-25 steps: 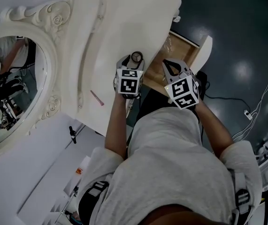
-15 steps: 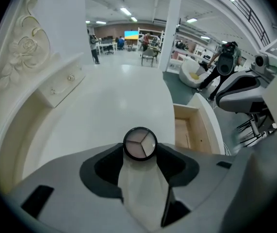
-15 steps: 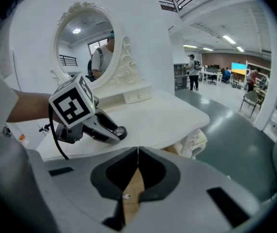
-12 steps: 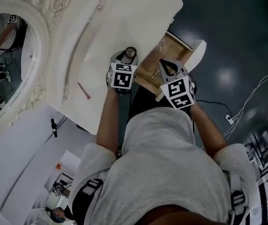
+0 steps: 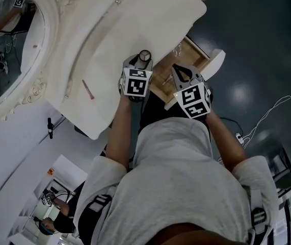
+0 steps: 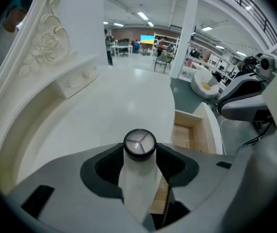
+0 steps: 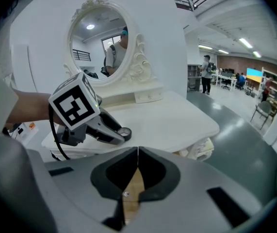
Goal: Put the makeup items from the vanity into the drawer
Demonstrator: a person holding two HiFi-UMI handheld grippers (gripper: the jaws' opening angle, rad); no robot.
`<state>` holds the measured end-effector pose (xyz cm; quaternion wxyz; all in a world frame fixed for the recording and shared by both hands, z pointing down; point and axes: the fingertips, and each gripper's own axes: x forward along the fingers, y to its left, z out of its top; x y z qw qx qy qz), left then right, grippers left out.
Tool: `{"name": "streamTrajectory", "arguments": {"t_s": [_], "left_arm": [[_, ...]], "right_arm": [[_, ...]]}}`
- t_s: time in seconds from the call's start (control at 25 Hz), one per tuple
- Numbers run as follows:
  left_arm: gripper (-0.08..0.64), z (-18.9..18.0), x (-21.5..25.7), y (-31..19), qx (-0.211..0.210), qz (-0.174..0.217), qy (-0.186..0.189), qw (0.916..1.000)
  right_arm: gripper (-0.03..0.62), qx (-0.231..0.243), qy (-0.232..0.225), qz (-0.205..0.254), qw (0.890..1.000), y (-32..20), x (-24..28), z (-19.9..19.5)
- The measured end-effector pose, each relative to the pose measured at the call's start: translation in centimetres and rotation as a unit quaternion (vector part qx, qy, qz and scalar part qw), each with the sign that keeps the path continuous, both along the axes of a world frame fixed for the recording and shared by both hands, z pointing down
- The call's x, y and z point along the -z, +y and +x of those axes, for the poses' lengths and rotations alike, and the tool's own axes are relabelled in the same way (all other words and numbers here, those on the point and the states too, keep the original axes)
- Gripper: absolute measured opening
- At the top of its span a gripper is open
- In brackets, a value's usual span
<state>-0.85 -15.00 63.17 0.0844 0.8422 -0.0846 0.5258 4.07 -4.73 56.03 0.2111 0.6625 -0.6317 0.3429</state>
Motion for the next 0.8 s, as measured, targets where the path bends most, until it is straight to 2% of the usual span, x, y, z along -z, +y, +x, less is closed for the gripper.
{"name": "streamTrajectory", "arguments": {"t_s": [0.28, 0.56, 0.8], "left_arm": [[0.213, -0.4, 0.0, 0.2, 0.028, -0.003, 0.009, 0.9996], [0.21, -0.3, 0.2, 1.0, 0.034, -0.001, 0.025, 0.9991], [0.207, -0.2, 0.6, 1.1, 0.05, 0.015, 0.049, 0.9975]], "right_arm": [[0.015, 0.023, 0.002, 0.001, 1.0, -0.5, 0.1, -0.3], [0.015, 0.027, 0.003, -0.002, 1.0, 0.1, 0.3, -0.4], [0.015, 0.034, 0.006, -0.005, 0.999, 0.7, 0.1, -0.5]]}}
